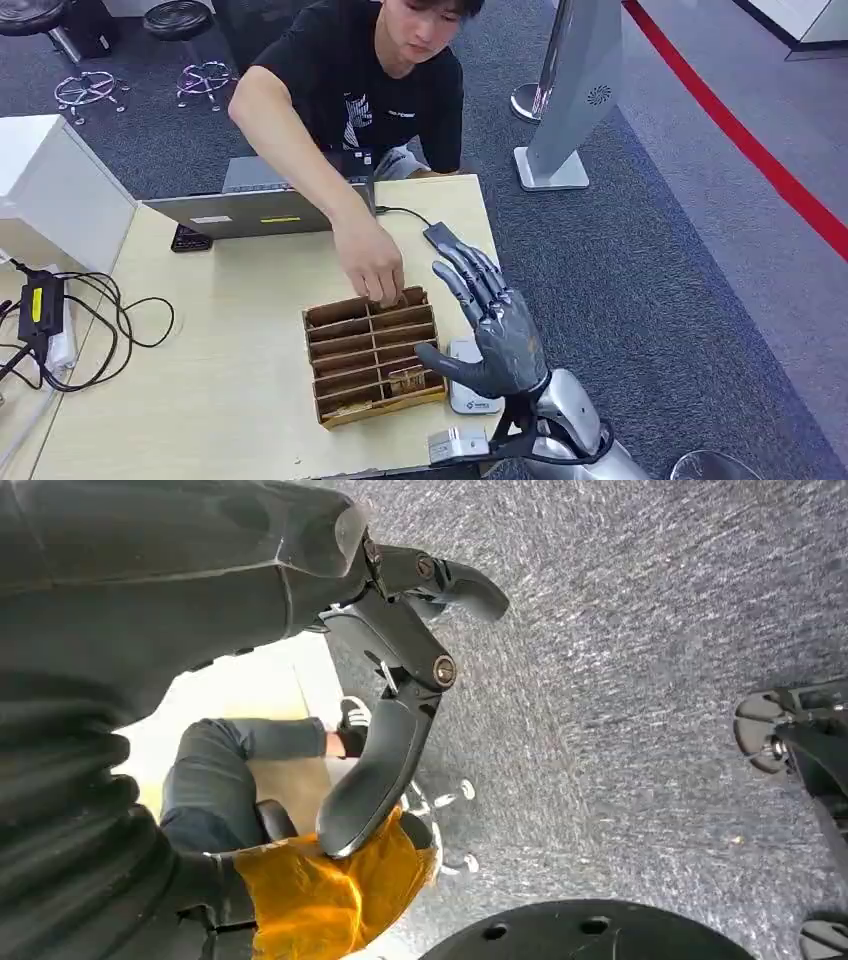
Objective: Pass the card to the sensor for recognition and then transmit it.
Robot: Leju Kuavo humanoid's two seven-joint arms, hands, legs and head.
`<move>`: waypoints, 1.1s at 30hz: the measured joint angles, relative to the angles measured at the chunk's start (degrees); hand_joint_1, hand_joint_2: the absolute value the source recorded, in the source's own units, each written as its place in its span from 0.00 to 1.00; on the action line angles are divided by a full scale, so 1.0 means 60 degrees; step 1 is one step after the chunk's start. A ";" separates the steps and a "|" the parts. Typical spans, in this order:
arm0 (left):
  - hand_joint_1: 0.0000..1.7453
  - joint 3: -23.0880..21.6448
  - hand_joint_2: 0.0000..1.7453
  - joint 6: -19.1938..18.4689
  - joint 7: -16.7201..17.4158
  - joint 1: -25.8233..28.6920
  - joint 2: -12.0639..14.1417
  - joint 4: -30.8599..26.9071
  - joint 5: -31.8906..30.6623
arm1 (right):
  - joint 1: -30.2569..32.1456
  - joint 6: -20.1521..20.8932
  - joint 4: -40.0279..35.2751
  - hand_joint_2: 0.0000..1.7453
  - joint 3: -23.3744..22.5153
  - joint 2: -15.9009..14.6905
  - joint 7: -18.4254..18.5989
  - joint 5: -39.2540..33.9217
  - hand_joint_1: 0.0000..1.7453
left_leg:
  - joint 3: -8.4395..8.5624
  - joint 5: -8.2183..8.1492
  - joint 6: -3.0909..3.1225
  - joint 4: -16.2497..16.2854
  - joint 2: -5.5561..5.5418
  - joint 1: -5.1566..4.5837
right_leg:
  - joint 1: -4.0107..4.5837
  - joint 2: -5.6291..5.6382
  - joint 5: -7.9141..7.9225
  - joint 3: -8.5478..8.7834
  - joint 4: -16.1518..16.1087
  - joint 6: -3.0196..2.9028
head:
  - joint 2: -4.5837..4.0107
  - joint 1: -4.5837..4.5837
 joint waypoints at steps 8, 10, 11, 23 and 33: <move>0.00 0.0106 1.00 0.0018 0.0000 -0.0002 -0.0015 0.0000 -0.0065 | 0.0234 0.0033 -0.0175 1.00 -0.0117 0.0000 0.0015 -0.0135 0.00 | 0.0003 0.0001 0.0000 0.0001 0.0001 0.0000 | 0.0000 0.0001 0.0001 0.0002 0.0000 -0.0001 | 0.0000 0.0000; 0.00 0.0120 1.00 0.0007 0.0000 -0.0002 -0.0018 0.0000 -0.0095 | 0.0234 0.0026 -0.0175 1.00 -0.0120 0.0000 0.0022 -0.0065 0.00 | 0.0003 0.0001 0.0000 0.0001 0.0001 0.0000 | 0.0000 0.0001 0.0001 0.0002 0.0001 -0.0001 | 0.0000 0.0000; 0.00 0.0127 1.00 0.0000 -0.0004 -0.0003 -0.0018 0.0000 -0.0106 | 0.0234 0.0026 -0.0167 1.00 -0.0120 0.0000 0.0029 -0.0054 0.00 | 0.0003 0.0000 0.0000 0.0000 0.0001 0.0000 | 0.0000 0.0001 0.0001 0.0002 0.0001 0.0000 | 0.0000 0.0000; 0.00 0.0146 1.00 -0.0033 -0.0011 -0.0005 -0.0025 0.0000 -0.0186 | 0.0207 0.0040 -0.0055 1.00 -0.0120 0.0004 0.0149 0.0080 0.00 | 0.0001 0.0000 0.0000 0.0000 0.0001 0.0000 | 0.0000 0.0001 0.0001 0.0002 0.0001 0.0000 | 0.0000 0.0000; 0.00 0.0149 1.00 -0.0047 -0.0011 -0.0018 -0.0033 0.0000 -0.0437 | -0.0241 -0.0051 0.0780 1.00 -0.0069 0.0237 0.0640 0.0779 0.00 | 0.0001 0.0001 0.0000 0.0000 -0.0001 0.0000 | 0.0000 0.0000 0.0001 0.0005 0.0002 0.0000 | 0.0000 0.0000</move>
